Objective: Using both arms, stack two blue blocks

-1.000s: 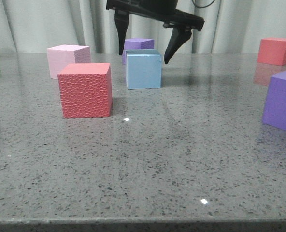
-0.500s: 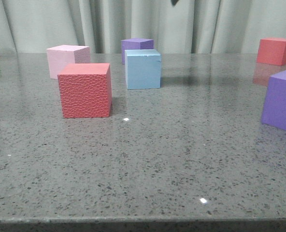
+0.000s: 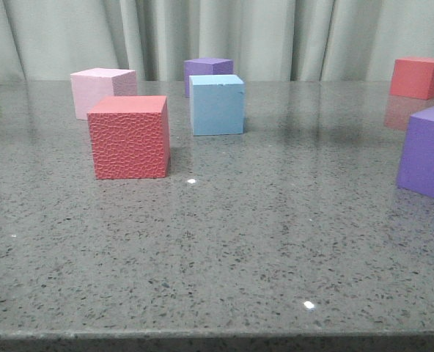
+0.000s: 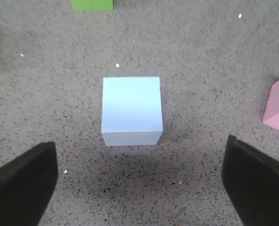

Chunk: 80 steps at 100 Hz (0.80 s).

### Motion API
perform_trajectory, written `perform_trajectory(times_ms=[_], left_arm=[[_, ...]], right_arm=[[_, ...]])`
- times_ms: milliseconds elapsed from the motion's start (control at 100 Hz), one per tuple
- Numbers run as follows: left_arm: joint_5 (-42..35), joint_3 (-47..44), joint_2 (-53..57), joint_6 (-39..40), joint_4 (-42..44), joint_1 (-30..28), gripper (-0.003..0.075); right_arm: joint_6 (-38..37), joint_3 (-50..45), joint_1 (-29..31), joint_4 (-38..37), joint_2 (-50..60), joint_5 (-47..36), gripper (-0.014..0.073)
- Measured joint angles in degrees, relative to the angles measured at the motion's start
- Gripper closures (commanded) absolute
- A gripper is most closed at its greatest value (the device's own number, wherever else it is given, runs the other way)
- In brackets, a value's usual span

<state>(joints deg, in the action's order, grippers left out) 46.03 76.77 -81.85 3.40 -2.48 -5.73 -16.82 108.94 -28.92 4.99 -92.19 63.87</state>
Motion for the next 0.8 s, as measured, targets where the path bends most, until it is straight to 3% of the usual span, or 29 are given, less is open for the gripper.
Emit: perform_trajectory(times_ms=[360,800], left_arm=[[1.1,5.1,-9.4,-0.5,-0.1,-0.1,0.0046],[-0.9,6.7,-17.2,-0.5,-0.1,-0.2,0.0046]], right_arm=[[0.4,-22.1,0.0,-0.1,15.5,-8.7,-0.0052],[0.4,-27.1,0.0,-0.1,25.0,-9.7,-0.0052]])
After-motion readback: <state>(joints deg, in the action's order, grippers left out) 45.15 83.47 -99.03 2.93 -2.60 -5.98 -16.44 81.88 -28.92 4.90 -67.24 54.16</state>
